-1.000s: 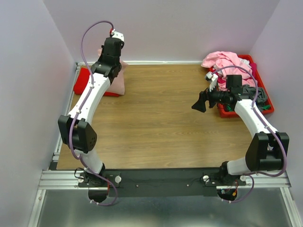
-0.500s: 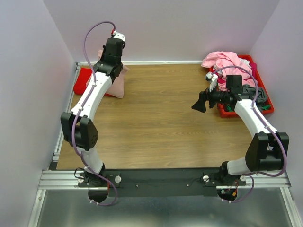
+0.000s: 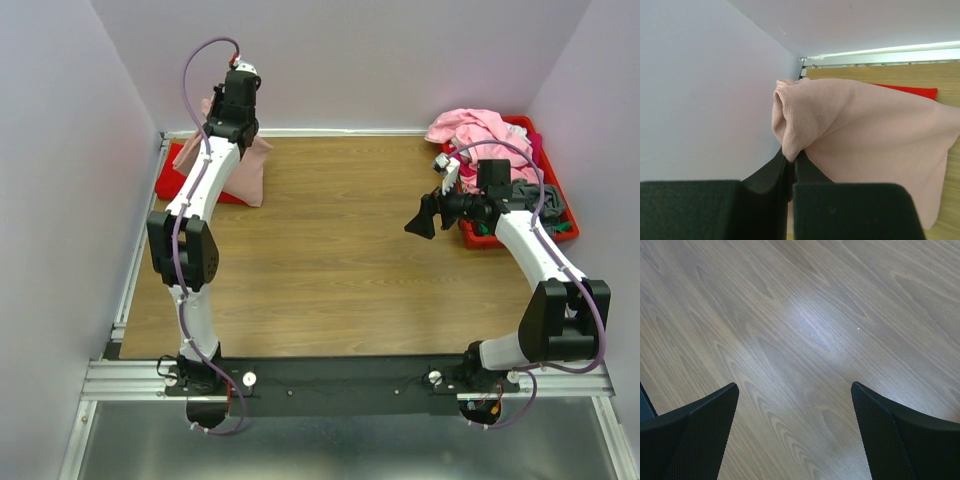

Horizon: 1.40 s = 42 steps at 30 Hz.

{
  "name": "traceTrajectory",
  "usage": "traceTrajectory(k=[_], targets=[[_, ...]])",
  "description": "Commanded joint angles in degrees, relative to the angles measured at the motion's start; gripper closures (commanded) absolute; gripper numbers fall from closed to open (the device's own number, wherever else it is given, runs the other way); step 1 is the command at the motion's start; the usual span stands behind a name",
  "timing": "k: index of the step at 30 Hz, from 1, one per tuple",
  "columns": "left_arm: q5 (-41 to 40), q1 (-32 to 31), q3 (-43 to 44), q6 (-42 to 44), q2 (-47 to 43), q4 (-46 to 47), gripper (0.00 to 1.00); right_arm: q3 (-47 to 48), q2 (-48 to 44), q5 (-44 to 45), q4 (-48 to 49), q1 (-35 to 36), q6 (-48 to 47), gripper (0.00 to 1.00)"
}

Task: Fold and stack the t-shirts
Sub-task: Fold the tshirt

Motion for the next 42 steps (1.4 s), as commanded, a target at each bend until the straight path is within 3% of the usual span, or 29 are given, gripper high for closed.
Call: traceTrajectory(k=[1,19,29,36,42], targets=[[-3.1,0.9,2.2,2.0,1.0,5.0,1.0,-0.7,-0.2,-1.6,0.4,-0.3,-0.1,0.0],[1.8,-1.0,4.8,3.3,0.0,7.5,1.0,-0.6,0.3,-1.4,0.1,-0.3,-0.2,0.0],[3.6,-7.5,4.4,1.7,-2.9,5.3,1.0,-0.6,0.1,-1.3,0.1,-0.3,-0.3,0.0],[7.9,-13.7,5.3,-3.9,-5.2,1.8,1.0,-0.5,-0.2,-1.2,0.0,-0.3,-0.4,0.0],[19.0,-17.6,8.0,-13.5,-7.4,-0.1,1.0,-0.3,-0.7,0.4,-0.1,-0.3,-0.7,0.0]])
